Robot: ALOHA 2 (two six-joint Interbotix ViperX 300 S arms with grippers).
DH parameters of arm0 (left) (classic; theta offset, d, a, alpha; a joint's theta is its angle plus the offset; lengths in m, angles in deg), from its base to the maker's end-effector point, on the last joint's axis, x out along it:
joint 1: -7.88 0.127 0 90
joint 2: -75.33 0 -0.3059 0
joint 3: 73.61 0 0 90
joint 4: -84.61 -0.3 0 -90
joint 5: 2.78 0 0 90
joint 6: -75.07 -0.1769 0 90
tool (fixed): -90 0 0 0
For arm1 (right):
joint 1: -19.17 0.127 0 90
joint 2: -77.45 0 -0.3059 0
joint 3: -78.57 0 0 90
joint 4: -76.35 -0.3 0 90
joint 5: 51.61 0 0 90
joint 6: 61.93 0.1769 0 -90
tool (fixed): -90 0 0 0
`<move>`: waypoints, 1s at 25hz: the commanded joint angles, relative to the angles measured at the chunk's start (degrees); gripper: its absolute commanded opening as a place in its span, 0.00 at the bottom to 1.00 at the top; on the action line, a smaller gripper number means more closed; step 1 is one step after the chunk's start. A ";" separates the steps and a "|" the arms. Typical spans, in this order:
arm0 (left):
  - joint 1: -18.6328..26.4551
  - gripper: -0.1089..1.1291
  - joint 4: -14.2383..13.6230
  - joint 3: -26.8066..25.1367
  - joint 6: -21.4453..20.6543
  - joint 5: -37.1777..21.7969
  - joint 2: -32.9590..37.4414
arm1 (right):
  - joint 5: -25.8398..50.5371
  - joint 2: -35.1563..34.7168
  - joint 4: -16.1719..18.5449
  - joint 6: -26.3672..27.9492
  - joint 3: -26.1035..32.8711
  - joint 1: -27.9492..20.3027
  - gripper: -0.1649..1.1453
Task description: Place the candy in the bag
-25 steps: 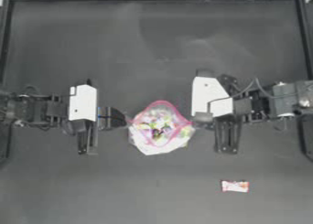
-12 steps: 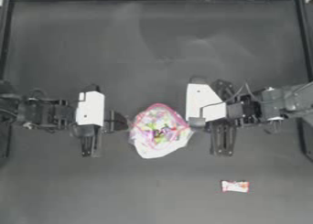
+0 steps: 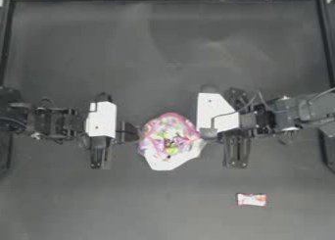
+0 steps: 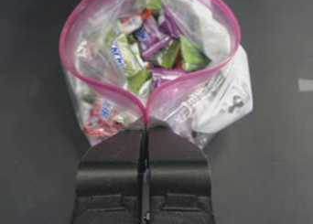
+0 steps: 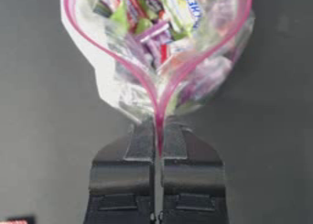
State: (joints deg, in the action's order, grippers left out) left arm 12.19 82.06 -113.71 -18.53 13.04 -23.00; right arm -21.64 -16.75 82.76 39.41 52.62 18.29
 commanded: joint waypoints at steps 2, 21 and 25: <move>-0.09 0.13 0.09 1.14 -1.23 0.35 0.53 | -1.05 0.18 -0.18 0.09 0.00 0.00 0.16; -0.44 0.13 0.09 1.14 -1.67 2.11 -0.62 | -1.67 -0.35 -0.35 0.09 0.00 0.00 0.16; -0.53 0.13 0.09 1.14 -1.67 1.85 0.18 | -1.67 -0.35 -0.26 0.00 0.18 0.09 0.24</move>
State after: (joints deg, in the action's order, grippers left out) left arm 11.84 82.15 -113.63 -20.11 14.79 -25.37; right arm -22.96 -17.80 82.59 39.50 51.83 18.29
